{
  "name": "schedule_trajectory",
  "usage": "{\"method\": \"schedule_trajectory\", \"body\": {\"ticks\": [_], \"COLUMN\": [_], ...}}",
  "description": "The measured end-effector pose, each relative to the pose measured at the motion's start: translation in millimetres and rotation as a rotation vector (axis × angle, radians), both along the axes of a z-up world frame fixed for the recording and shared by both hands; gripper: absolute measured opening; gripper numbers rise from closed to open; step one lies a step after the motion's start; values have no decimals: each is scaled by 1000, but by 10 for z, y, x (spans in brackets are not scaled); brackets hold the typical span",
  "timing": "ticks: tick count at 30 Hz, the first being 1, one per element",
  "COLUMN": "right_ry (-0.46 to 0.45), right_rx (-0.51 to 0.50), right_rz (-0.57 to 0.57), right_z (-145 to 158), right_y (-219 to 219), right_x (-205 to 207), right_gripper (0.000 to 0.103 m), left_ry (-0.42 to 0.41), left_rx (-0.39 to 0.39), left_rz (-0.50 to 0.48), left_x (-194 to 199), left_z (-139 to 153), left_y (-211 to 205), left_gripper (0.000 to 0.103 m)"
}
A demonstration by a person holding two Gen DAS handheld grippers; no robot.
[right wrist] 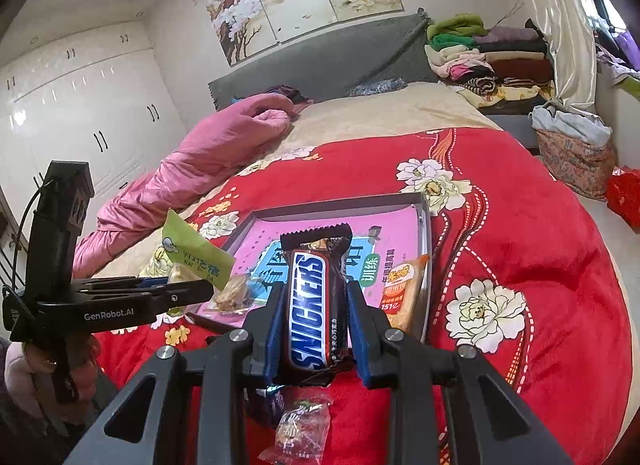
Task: Organize snacks
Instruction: 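Hold the bread bag and Snickers bar above the tray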
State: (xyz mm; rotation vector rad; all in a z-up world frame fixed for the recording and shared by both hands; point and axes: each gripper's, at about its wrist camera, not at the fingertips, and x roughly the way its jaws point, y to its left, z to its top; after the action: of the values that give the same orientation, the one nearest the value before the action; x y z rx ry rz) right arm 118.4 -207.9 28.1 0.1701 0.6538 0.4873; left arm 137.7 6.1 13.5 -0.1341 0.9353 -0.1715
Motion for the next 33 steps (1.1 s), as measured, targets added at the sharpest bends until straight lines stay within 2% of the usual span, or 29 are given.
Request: {"method": "schedule_trajectory", "body": {"ticks": [14, 33], "right_ry": [23, 65], "right_rx": [2, -4], "right_rz": [-21, -51], "right_z": [-60, -179], "right_y": [-50, -129], "right_x": [135, 399], "right_gripper": [30, 30], "left_ry": [-12, 40], "left_rx": [-5, -6], "left_rz": [8, 10], "left_x": [155, 377], "left_z": [-12, -269], "left_y": [7, -69], "left_gripper": [35, 35]}}
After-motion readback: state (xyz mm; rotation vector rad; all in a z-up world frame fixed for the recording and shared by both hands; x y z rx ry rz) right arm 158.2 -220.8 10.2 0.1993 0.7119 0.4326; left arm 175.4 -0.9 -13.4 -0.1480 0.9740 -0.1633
